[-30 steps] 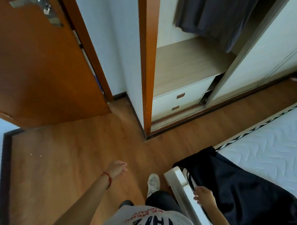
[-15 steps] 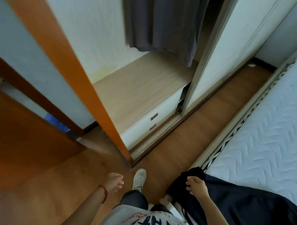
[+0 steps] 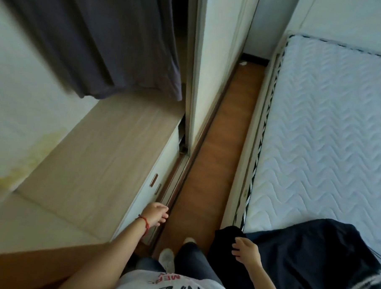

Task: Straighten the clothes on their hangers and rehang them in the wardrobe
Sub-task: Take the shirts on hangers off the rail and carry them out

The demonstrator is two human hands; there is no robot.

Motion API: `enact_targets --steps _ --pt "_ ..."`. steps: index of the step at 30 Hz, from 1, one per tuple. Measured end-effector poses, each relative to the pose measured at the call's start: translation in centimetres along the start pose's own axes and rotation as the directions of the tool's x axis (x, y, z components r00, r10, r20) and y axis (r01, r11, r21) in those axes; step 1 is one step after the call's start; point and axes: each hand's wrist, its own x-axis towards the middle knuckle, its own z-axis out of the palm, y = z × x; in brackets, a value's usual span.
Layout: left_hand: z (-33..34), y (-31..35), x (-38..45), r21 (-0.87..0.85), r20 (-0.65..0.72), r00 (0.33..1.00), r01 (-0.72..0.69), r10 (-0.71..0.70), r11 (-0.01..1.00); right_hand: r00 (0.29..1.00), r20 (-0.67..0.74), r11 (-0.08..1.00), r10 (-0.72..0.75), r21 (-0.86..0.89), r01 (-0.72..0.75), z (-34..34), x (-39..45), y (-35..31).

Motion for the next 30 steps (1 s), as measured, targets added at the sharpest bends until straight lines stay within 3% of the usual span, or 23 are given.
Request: enact_targets --steps 8,13,18,23,26,30 --pt "-1.5 6.0 6.1 -0.134 -0.069 0.995 0.066 -0.076 0.989 1.000 0.021 1.000 0.007 0.004 -0.007 -1.1 7.0 -8.6" --pt "-4.1 11.4 7.9 -0.329 -0.228 0.967 0.035 -0.115 0.944 0.981 0.103 0.975 -0.164 -0.132 0.177 -1.4 11.7 -20.7" --pt "-6.8 16.3 7.7 -0.458 -0.339 0.938 -0.104 -0.065 0.883 0.888 0.229 0.869 -0.398 -0.216 0.445 0.3 13.8 -32.5" --pt "-10.6 20.5 6.3 -0.427 -0.505 0.861 -0.300 0.050 0.853 0.695 0.407 0.746 -0.593 -0.047 0.664 4.3 10.2 -43.7" --pt "-14.3 25.4 3.8 -0.344 -0.660 0.730 -0.505 0.179 0.791 0.516 0.429 0.619 -0.741 0.141 0.773 6.2 5.3 -50.7" --pt "-19.2 33.1 -1.6 -0.158 -0.754 0.522 -0.734 0.399 0.661 0.208 0.416 0.356 -0.885 0.317 0.879 6.7 -3.2 -58.6"
